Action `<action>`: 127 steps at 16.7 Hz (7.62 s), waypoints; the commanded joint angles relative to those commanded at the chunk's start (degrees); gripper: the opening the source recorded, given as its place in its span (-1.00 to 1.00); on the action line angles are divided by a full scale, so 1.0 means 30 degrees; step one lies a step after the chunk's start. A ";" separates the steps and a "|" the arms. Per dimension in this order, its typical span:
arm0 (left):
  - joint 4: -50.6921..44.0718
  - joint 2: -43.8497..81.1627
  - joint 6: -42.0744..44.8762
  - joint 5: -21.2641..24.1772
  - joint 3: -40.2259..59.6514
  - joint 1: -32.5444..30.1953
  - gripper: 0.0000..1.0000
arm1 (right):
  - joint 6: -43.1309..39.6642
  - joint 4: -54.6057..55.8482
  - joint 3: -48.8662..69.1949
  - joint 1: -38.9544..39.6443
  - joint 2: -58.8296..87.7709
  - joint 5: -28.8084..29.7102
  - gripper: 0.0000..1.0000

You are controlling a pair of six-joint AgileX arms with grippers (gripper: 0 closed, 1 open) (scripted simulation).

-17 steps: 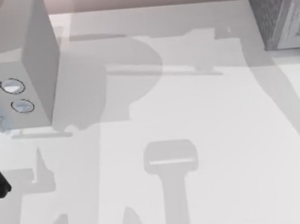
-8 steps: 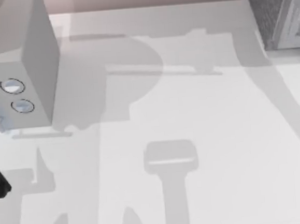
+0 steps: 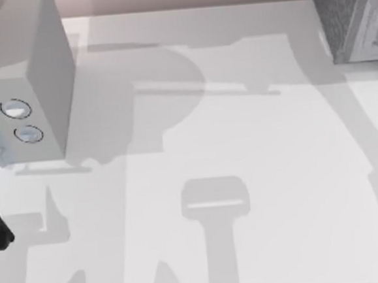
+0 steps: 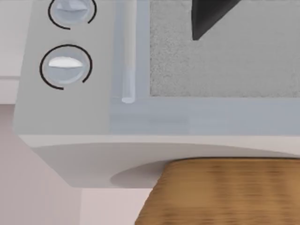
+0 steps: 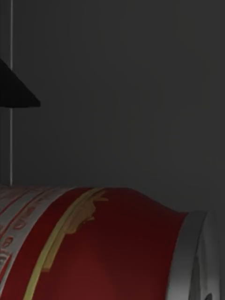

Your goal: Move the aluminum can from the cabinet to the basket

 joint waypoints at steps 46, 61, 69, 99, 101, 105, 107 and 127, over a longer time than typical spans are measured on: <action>0.0000 0.0000 0.0000 0.0000 0.0000 0.0000 1.00 | 0.0006 -0.6125 -0.2082 0.4819 -0.8303 0.4679 -1.00; 0.0000 0.0000 0.0000 0.0000 0.0000 0.0000 1.00 | -0.0173 0.1896 -2.6929 -0.1166 -2.3689 -0.1537 -1.00; 0.0000 0.0000 0.0000 0.0000 0.0000 0.0000 1.00 | -0.0208 0.6418 -3.9396 -0.4485 -3.2375 -0.5036 -1.00; 0.0000 0.0000 0.0000 0.0000 0.0000 0.0000 1.00 | 0.0155 2.1743 -2.1586 0.6180 0.0716 0.5948 -1.00; 0.0000 0.0000 0.0000 0.0000 0.0000 0.0000 1.00 | 0.0183 2.3331 -1.9473 0.7377 0.4457 0.7188 -1.00; 0.0000 0.0000 0.0000 0.0000 0.0000 0.0000 1.00 | 0.0230 2.5979 -1.5950 0.9369 1.0677 0.9248 -1.00; 0.0000 0.0000 0.0000 0.0000 0.0000 0.0000 1.00 | 0.0249 2.6982 -1.4617 1.0122 1.3030 1.0025 -1.00; 0.0000 0.0000 0.0000 0.0000 0.0000 0.0000 1.00 | 0.0231 2.7671 -1.0917 1.0427 1.7203 1.0377 -1.00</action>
